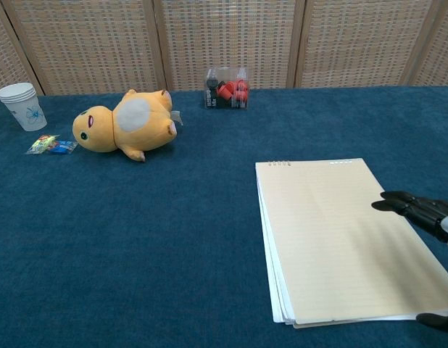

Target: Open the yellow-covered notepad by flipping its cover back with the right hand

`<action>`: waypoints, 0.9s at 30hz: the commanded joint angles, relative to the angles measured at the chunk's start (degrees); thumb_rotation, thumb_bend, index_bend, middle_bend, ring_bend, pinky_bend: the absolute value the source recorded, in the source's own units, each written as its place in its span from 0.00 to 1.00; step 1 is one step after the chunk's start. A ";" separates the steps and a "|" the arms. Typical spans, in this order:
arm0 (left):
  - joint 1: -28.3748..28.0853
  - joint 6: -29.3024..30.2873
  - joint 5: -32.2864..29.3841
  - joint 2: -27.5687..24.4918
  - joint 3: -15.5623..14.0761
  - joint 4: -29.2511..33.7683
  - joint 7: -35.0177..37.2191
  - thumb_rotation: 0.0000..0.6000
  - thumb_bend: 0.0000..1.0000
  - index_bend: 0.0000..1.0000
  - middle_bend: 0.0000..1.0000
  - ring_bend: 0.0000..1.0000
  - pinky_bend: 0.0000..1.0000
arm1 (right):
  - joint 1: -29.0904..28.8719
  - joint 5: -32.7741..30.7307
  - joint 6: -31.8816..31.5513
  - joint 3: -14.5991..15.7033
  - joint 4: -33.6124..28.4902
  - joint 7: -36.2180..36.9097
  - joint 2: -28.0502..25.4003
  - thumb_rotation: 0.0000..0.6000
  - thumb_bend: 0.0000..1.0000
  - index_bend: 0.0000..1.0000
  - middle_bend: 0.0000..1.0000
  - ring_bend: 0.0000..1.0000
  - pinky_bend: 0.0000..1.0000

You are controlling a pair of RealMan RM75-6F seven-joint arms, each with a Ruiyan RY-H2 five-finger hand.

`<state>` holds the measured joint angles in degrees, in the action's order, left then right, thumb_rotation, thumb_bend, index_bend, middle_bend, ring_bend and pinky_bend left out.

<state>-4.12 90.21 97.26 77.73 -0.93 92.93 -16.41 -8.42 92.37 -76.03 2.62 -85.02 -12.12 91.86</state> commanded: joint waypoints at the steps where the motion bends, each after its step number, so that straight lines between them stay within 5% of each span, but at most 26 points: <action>1: -0.01 -0.04 -0.11 -0.02 0.04 0.00 0.08 1.00 0.06 0.00 0.00 0.00 0.04 | -0.20 -0.36 0.44 -0.02 0.25 -0.35 0.34 1.00 0.12 0.06 0.00 0.00 0.00; 27: -0.13 -0.48 -0.34 0.06 -0.05 -0.09 0.13 1.00 0.06 0.00 0.00 0.00 0.04 | -1.76 -3.73 3.48 -0.73 4.56 -0.01 4.41 1.00 0.12 0.06 0.00 0.00 0.00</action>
<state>-4.24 89.73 96.93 77.79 -0.98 92.83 -16.29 -10.10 88.75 -72.62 1.96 -80.63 -12.15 96.12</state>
